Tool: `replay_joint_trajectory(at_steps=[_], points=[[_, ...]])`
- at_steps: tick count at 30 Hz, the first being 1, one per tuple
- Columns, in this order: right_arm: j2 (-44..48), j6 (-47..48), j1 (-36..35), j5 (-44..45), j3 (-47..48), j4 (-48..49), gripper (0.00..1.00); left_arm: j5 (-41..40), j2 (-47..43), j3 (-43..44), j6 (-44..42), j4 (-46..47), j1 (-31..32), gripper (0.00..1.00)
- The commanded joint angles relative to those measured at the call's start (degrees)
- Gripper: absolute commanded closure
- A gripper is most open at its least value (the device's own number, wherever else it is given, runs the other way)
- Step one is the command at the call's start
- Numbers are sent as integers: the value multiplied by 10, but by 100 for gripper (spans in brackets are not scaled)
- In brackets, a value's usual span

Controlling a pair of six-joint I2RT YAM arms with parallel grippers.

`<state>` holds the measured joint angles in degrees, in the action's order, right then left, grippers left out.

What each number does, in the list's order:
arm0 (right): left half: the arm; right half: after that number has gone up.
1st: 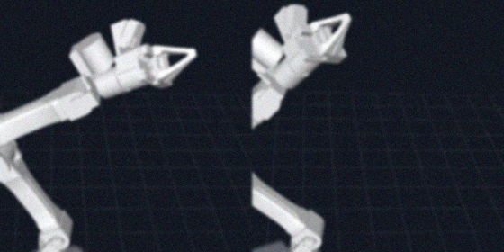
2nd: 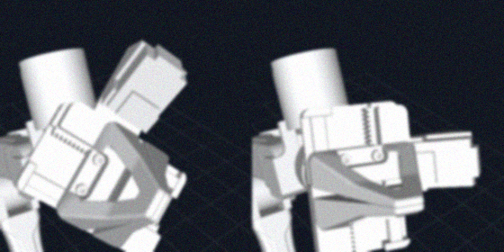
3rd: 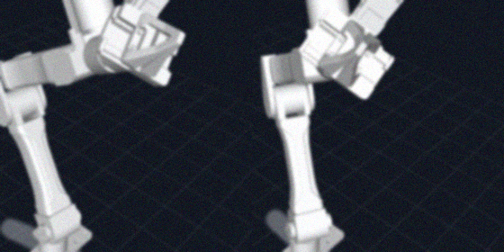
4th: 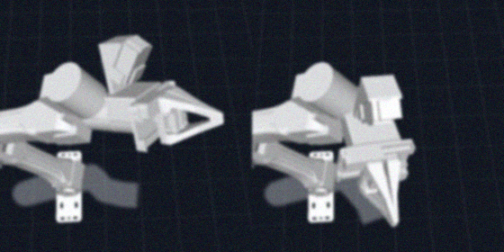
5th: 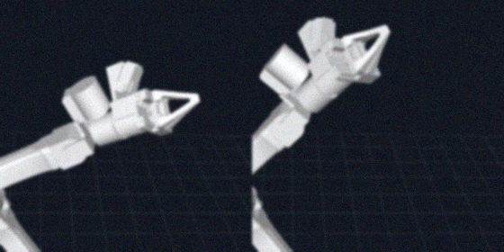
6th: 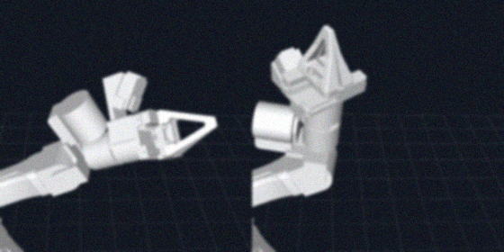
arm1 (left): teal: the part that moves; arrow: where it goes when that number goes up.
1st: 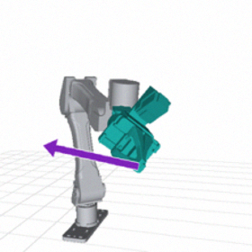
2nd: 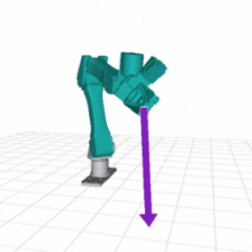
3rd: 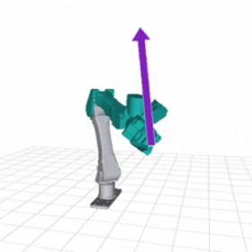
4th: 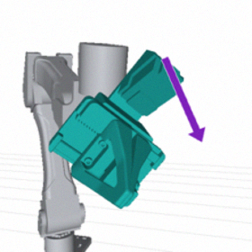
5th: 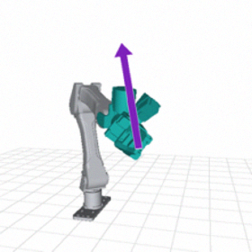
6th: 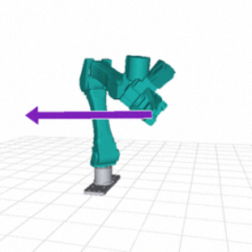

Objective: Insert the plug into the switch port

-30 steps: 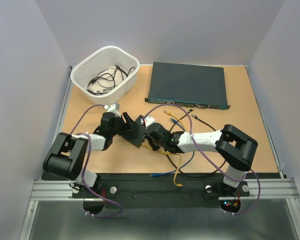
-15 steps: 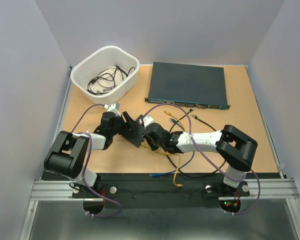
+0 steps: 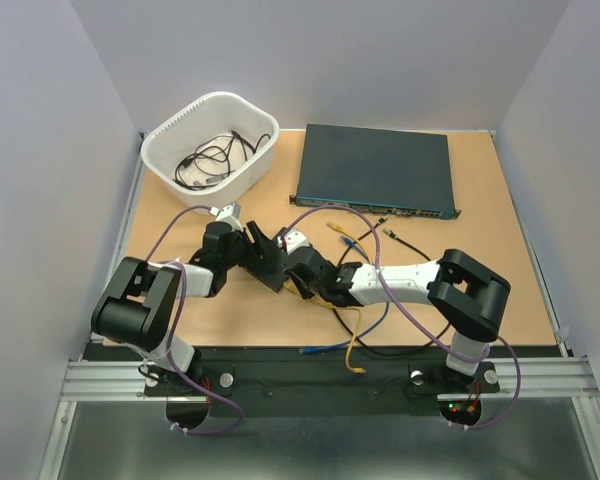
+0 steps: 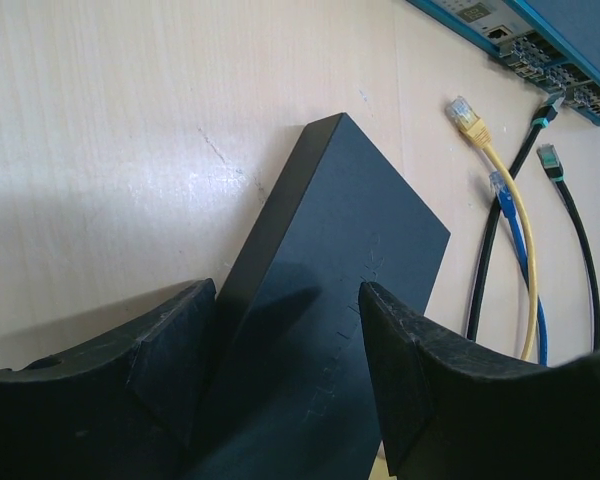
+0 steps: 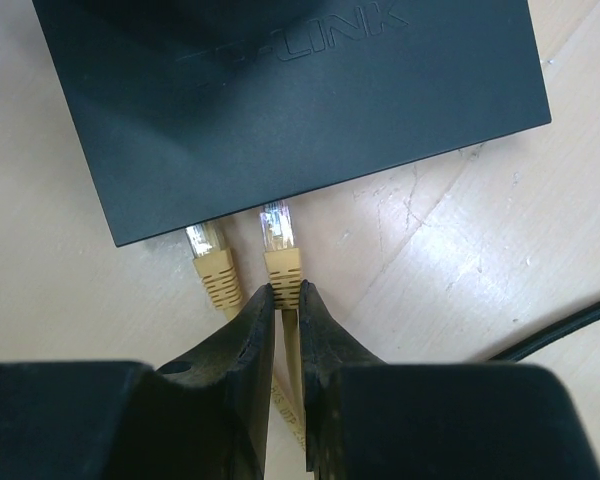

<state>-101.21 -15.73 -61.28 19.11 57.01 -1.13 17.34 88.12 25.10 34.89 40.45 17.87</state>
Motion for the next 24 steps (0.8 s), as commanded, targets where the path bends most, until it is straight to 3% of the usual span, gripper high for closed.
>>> replay_joint_trajectory(at_steps=[1, 16, 24], points=[[-14, 0, -6, 26, 38, 39, 99, 30, 8, 9, -3, -12, 3, 31], [26, 38, -7, 8, -40, 167, 100, 61, 33, 10, 1, 15, 7, 31], [36, 46, -6, 5, -52, 181, 100, 46, 31, 6, 17, 17, 47, 32]])
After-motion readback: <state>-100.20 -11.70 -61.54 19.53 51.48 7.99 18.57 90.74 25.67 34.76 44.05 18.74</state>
